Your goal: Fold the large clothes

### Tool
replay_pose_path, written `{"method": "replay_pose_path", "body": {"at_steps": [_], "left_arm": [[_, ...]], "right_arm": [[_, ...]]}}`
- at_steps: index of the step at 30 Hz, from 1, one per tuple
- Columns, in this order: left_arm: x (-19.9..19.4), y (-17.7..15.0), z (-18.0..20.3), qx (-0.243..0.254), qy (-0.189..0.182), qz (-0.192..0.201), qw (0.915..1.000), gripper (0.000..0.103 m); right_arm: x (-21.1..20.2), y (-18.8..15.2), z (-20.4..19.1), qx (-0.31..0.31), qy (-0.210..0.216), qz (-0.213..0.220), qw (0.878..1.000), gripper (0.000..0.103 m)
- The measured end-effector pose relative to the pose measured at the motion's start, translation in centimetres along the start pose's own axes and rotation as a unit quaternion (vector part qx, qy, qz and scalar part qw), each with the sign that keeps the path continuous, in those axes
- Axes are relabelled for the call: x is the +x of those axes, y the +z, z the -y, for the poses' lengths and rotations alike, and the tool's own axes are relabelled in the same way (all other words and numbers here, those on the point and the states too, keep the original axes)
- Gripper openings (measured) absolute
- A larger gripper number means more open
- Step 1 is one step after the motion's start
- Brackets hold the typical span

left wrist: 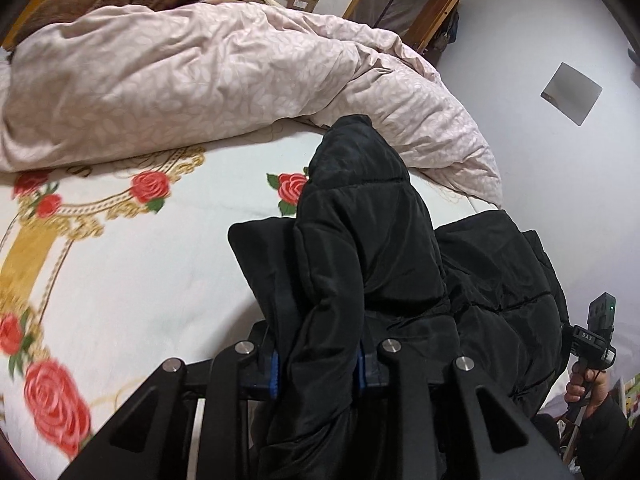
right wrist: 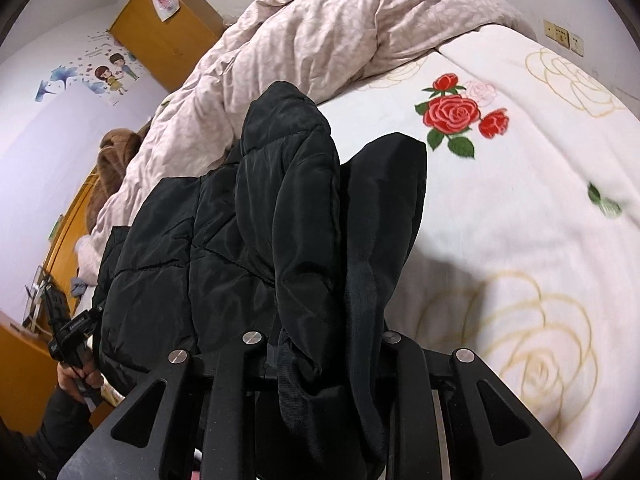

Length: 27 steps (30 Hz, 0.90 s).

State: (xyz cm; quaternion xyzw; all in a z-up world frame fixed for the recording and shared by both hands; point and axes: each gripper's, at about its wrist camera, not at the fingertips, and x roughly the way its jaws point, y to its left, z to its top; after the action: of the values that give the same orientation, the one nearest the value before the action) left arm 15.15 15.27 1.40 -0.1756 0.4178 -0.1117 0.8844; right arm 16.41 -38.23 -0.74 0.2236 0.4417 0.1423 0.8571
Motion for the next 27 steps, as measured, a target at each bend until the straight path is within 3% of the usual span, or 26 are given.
{"method": "replay_pose_path", "body": {"at_steps": [6, 11, 19, 27], "left_arm": [[-2.4, -2.6, -0.6, -0.012, 0.007, -0.001, 0.9999, 0.027], [-3.2, -2.4, -1.4, -0.013, 0.014, 0.005, 0.9998, 0.027], [-3.1, 2.5, -4.5, -0.007, 0.031, 0.032, 0.999, 0.027], [-0.5, 9.1, -9.2, -0.008, 0.056, 0.048, 0.9973, 0.027]], "right_arm": [[-1.0, -2.2, -0.7, 0.001, 0.007, -0.006, 1.0, 0.024], [-0.6, -2.0, -2.2, -0.009, 0.015, -0.005, 1.0, 0.024], [3.3, 1.3, -5.3, -0.028, 0.029, 0.002, 0.999, 0.024], [11.0, 5.8, -9.1, -0.039, 0.039, -0.007, 0.998, 0.024]]}}
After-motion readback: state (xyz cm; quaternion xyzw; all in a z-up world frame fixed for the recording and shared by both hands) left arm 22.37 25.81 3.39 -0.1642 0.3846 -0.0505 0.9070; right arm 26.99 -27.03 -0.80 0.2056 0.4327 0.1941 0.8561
